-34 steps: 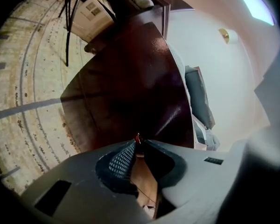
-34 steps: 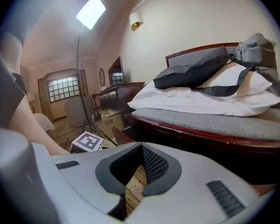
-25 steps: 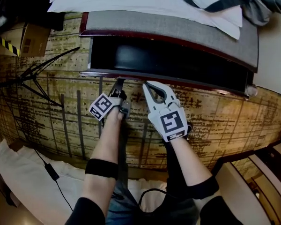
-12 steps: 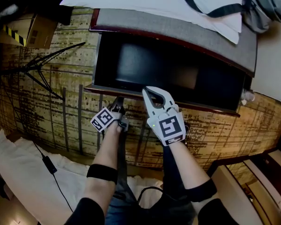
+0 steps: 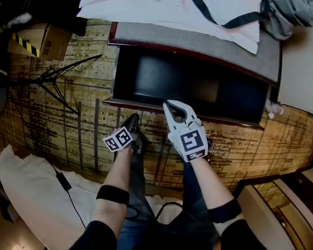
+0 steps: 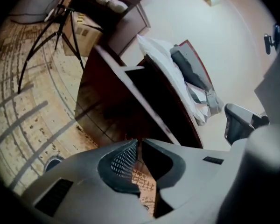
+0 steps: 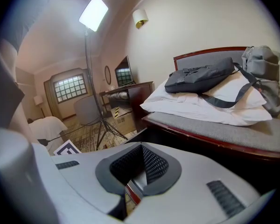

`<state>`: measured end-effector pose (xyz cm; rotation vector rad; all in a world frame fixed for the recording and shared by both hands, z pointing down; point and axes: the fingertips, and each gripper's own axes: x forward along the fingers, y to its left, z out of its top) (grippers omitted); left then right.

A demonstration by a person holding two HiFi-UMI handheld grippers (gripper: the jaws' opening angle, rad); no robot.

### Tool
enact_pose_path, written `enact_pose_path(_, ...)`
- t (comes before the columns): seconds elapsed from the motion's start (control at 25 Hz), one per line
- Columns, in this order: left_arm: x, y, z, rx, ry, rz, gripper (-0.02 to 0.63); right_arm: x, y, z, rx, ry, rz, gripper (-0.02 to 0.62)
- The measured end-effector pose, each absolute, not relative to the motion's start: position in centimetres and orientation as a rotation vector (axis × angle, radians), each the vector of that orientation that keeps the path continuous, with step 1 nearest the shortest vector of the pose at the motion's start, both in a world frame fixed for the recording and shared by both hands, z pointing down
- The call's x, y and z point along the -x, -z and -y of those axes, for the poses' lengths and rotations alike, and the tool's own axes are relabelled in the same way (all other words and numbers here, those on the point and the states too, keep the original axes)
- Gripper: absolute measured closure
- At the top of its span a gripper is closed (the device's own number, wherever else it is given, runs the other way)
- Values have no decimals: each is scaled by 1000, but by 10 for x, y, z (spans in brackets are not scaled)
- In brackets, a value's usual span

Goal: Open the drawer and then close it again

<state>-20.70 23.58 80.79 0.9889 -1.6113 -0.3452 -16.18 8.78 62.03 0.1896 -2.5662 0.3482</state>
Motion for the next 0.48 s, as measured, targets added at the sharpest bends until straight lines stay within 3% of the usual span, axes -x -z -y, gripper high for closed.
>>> enact_pose_path(0.08, 208, -771, -237, -1031, 298, 1641, 603, 155, -598, -86, -195, -343, 2562, 595)
enact_pose_path(0.48, 211, -527, -194, -1457, 19, 1790, 604, 121, -441, -55, -294, -300, 2597, 595)
